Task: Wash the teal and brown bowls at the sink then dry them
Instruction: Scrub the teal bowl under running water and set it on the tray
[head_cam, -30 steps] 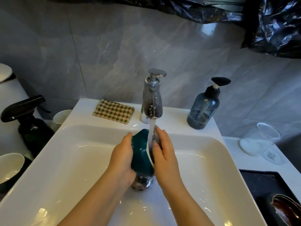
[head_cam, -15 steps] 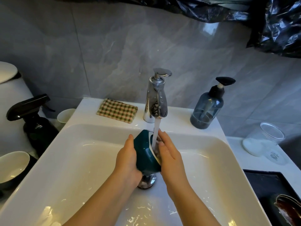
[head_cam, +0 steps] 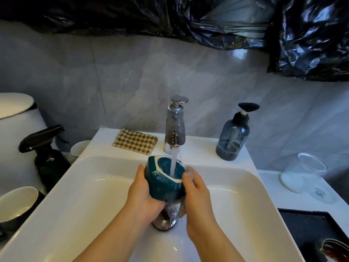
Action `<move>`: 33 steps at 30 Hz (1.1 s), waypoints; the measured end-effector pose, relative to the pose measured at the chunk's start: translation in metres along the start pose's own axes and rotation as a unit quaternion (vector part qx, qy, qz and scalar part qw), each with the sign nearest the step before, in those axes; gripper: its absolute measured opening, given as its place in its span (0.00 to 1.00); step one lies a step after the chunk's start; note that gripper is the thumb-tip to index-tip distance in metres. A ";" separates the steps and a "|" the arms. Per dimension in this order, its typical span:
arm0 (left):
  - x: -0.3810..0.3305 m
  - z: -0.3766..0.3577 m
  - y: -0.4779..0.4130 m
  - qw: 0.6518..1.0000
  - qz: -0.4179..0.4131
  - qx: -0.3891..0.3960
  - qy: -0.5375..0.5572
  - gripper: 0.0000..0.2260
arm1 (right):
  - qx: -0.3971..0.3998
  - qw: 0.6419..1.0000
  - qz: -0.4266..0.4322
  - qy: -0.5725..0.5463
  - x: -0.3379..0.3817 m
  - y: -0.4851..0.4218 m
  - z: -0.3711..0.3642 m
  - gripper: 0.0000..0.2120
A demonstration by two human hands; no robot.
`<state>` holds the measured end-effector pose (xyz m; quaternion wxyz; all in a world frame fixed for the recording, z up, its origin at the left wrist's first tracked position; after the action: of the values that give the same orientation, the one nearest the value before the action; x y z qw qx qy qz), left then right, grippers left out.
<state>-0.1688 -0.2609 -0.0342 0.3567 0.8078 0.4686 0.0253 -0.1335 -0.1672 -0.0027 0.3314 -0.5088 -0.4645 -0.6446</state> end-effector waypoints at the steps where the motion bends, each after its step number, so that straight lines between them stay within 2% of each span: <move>1: 0.002 0.001 0.000 1.000 0.006 -0.007 0.004 0.25 | -0.019 0.998 0.040 0.043 0.006 0.000 0.003 0.11; 3: 0.005 0.007 -0.002 1.000 0.002 -0.027 -0.002 0.24 | -0.020 0.986 0.106 0.127 0.016 0.004 0.000 0.14; 5: 0.008 0.012 -0.002 0.998 -0.001 -0.046 -0.031 0.23 | 0.006 0.974 0.134 0.182 0.020 0.009 -0.009 0.16; 9: 0.008 0.005 -0.001 0.998 0.008 -0.014 -0.063 0.22 | 0.017 0.983 0.128 0.133 0.023 0.008 -0.008 0.17; 13: -0.002 -0.011 0.007 0.983 -0.068 0.026 -0.167 0.19 | 0.028 0.990 0.102 0.093 0.020 0.004 -0.003 0.15; 15: -0.010 -0.015 0.010 0.970 -0.114 0.025 -0.213 0.19 | 0.026 0.985 0.124 0.119 0.019 0.009 -0.006 0.16; 19: -0.016 -0.013 0.011 0.954 -0.139 0.001 -0.265 0.17 | 0.020 0.956 0.215 0.198 0.030 0.018 -0.015 0.20; 20: -0.016 -0.014 0.011 0.947 -0.146 -0.002 -0.286 0.16 | 0.021 0.956 0.213 0.200 0.031 0.015 -0.015 0.20; 24: -0.010 -0.019 0.015 0.931 -0.147 -0.013 -0.335 0.14 | 0.006 0.984 0.118 0.132 0.019 -0.001 -0.001 0.14; 30: -0.011 -0.018 0.015 0.931 -0.150 -0.017 -0.332 0.16 | -0.004 0.945 0.227 0.236 0.022 0.008 -0.012 0.17; 31: -0.011 -0.018 0.016 0.930 -0.143 -0.024 -0.339 0.15 | -0.009 0.952 0.212 0.222 0.020 0.004 -0.010 0.16; 33: -0.013 -0.018 0.016 0.929 -0.126 -0.028 -0.347 0.15 | -0.018 0.981 0.131 0.139 0.014 -0.005 -0.001 0.14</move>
<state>-0.1710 -0.2656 -0.0079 0.5198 0.6902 0.4124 -0.2886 -0.1426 -0.1660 0.0095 0.4647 -0.4771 -0.3313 -0.6683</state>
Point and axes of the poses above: each hand's wrist, its own y-axis away from the middle knuckle, its own z-axis out of the back of the hand, x = y × z, the point moved 7 cm from there along -y, towards the middle knuckle, and after that the axes turned 10 degrees about y, right-handed, at the moved point
